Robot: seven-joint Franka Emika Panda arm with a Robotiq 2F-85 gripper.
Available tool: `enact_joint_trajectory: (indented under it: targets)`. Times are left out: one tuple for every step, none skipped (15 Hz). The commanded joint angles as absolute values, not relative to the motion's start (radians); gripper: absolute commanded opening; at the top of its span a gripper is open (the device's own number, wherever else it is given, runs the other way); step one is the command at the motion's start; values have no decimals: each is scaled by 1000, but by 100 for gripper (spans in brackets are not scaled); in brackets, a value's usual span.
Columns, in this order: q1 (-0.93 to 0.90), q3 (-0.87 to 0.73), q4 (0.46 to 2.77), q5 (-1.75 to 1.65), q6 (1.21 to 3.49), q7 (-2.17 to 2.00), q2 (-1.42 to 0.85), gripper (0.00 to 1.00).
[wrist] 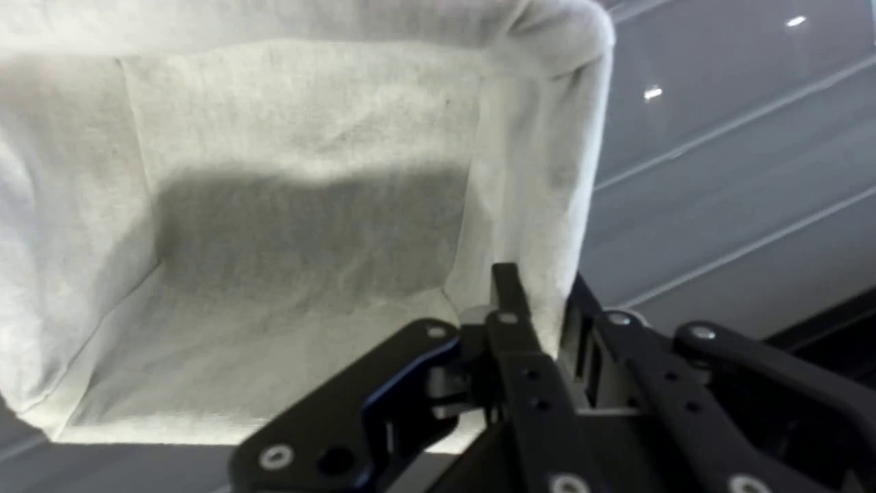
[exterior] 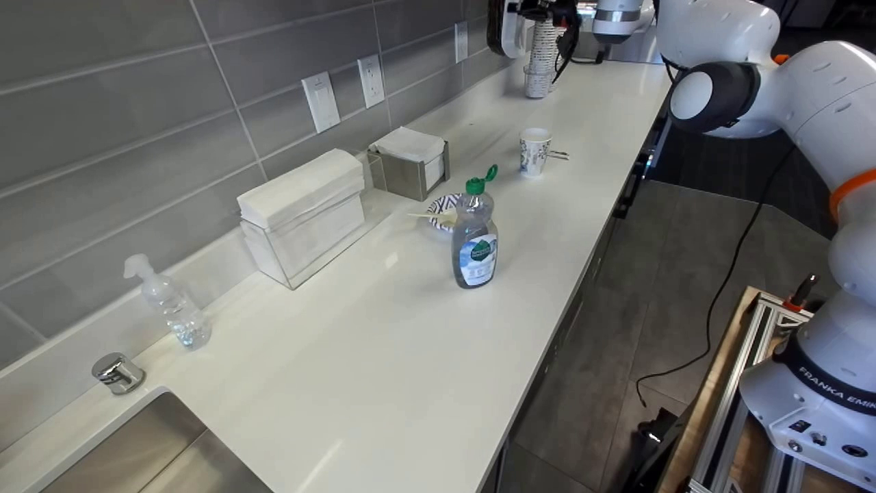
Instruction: Pour out the contents from the brown basket
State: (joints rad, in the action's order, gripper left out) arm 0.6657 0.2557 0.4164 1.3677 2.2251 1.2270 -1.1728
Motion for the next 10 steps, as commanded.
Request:
enact_joint_trajectory:
  targets:
    - [616, 222, 416, 1325, 2394, 1312, -1170, 4]
    - [603, 222, 416, 1316, 2447, 1341, -1174, 4]
    - [591, 223, 418, 1309, 2500, 1373, -1179, 4]
    - [577, 224, 420, 1304, 2555, 1405, -1183, 4]
    - [564, 225, 422, 1299, 2609, 1437, -1185, 4]
    - [552, 227, 424, 1295, 2664, 1469, -1187, 4]
    - [539, 229, 425, 1290, 2718, 1499, -1188, 4]
    - [528, 232, 425, 1285, 2772, 1531, -1189, 4]
    - [513, 218, 425, 1303, 2824, 1569, -1189, 4]
    - [502, 221, 426, 1306, 2878, 1607, -1189, 4]
